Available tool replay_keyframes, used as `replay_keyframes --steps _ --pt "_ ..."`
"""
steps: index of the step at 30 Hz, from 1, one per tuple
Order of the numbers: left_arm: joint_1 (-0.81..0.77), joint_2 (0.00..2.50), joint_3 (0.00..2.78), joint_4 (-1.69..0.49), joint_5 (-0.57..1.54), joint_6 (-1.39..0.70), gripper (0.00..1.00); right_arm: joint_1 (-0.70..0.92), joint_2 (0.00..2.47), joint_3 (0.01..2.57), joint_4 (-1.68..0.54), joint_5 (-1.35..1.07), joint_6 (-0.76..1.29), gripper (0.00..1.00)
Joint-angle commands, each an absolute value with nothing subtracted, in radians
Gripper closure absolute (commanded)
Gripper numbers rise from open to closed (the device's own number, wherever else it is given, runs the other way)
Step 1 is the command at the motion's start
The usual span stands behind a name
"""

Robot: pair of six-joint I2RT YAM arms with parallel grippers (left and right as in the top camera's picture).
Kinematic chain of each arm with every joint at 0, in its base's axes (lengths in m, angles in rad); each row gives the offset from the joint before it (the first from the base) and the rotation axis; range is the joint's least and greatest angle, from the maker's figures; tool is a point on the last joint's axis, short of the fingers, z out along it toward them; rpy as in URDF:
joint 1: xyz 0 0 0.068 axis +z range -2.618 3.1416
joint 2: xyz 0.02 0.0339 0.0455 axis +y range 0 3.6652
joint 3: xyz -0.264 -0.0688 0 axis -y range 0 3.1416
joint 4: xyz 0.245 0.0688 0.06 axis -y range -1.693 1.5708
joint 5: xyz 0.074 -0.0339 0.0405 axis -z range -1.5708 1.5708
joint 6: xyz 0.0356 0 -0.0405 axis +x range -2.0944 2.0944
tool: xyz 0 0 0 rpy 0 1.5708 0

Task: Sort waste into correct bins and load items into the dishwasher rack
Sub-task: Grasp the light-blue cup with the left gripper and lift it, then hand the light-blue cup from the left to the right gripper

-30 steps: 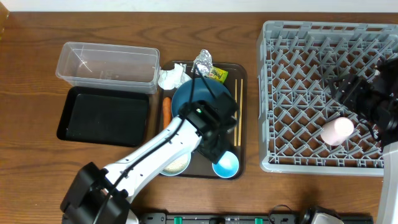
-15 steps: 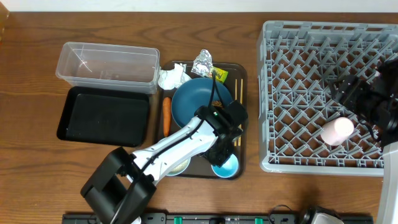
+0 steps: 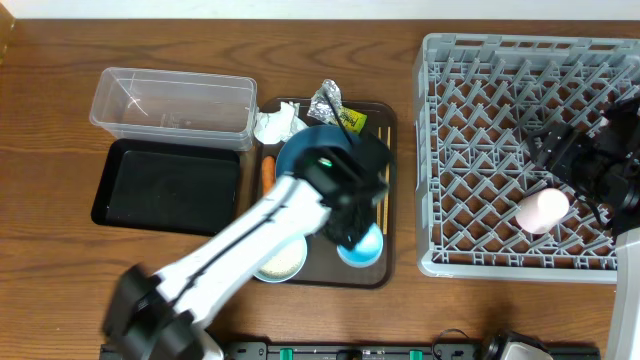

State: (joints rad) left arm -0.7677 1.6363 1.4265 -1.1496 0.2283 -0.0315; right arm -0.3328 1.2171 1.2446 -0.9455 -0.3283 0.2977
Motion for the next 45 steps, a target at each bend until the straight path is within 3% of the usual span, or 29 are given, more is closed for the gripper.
replay_keyframes --steps 1,5,9,18,26,45 --pt "-0.65 1.56 1.472 -1.141 0.345 -0.006 0.94 -0.339 1.217 1.258 -0.947 -0.413 0.26 0.25" --pt "-0.448 1.543 1.472 -1.124 0.678 0.001 0.94 -0.326 1.217 1.258 -0.936 -0.575 0.228 0.3" --pt "-0.281 1.564 1.471 -1.124 1.082 0.05 0.94 -0.246 1.217 1.258 -0.908 -0.822 0.049 0.36" --pt "-0.173 1.57 1.471 -1.021 1.532 0.047 0.94 0.073 1.24 1.258 -0.733 -0.912 0.017 0.38" --pt "-0.173 1.57 1.471 -1.0 1.564 0.002 0.94 0.274 1.27 1.258 -0.494 -1.117 -0.07 0.39" --pt "-0.16 1.569 1.471 -1.0 1.572 -0.005 0.94 0.162 1.264 1.258 -0.445 -1.376 -0.069 0.35"
